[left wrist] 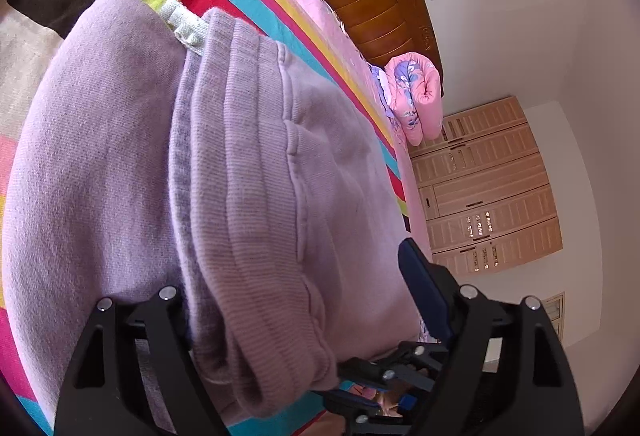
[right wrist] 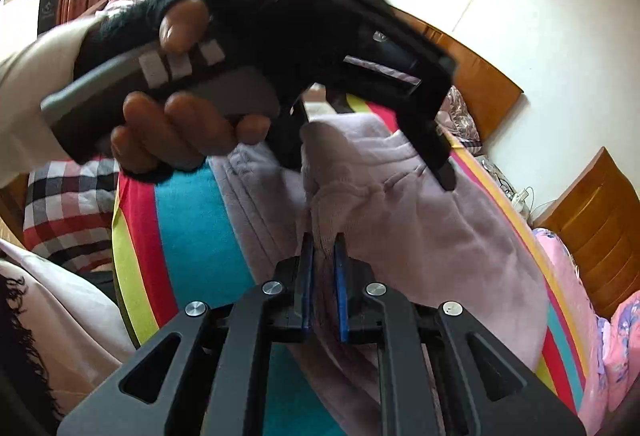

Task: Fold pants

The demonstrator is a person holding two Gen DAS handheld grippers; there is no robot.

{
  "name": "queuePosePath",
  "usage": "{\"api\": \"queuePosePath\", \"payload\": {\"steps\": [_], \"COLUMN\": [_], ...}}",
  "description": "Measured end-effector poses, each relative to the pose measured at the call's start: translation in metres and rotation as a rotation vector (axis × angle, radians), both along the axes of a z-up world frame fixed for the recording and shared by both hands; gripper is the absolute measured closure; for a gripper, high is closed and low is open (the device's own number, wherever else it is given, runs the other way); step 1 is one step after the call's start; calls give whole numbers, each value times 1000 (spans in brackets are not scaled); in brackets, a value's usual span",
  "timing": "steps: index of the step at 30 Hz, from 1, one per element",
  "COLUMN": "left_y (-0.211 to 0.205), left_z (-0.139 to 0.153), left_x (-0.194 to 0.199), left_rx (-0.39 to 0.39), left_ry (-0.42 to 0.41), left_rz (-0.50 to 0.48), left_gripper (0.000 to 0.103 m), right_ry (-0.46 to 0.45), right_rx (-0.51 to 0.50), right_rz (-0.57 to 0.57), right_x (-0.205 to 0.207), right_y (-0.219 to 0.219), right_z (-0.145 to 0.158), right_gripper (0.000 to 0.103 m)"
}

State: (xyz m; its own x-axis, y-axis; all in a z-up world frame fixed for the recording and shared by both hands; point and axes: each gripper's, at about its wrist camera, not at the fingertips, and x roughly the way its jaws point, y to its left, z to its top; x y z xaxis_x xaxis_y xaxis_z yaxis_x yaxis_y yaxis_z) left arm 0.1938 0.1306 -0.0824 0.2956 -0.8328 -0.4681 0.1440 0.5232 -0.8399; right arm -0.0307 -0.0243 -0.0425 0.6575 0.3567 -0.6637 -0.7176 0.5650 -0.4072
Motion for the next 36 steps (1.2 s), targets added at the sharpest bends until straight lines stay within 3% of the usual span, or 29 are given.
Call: {"api": "queuePosePath", "payload": {"steps": [2,4,6,8,10,12,13,15,18,23,26,30,34,36], "left_y": [-11,-15,-12,-7,-5,-5,-4,-1,2,0,-8,-29,-30,-12], "left_z": [2,2,-1,-4,-8,-9,-10,-12,-13,-12,-1,47,124,147], "left_x": [4,2,2,2,3,3,2,1,-2,-5,-11,-26,-48,-66], "left_rx": [70,140,175,149,136,136,137,131,128,164,203,333,330,332], "left_ry": [-7,-18,-22,-25,-31,-38,-41,-43,-44,-49,-70,-214,-408,-492], "left_rz": [1,4,10,13,17,22,22,22,23,34,48,32,32,49], "left_gripper": [30,46,61,65,66,66,66,66,66,69,75,82,83,83], "right_ry": [15,28,39,38,26,20,29,78,153,156,128,141,110,85], "right_rx": [71,110,143,232,355,476,518,546,504,484,458,444,387,353], "right_rz": [-37,-53,-53,-56,-125,-244,-306,-422,-555,-598,-635,-675,-699,-721], "right_x": [4,7,3,-6,-17,-26,-30,-32,-31,-22,-13,0,1,2], "right_y": [-5,-10,-19,-43,-83,-132,-157,-198,-226,-216,-204,-192,-183,-182], "right_z": [3,8,18,37,56,65,66,54,22,1,-5,-12,-13,-12], "right_gripper": [90,83,67,65,54,27,24,24,24,25,26,26,26,25]}}
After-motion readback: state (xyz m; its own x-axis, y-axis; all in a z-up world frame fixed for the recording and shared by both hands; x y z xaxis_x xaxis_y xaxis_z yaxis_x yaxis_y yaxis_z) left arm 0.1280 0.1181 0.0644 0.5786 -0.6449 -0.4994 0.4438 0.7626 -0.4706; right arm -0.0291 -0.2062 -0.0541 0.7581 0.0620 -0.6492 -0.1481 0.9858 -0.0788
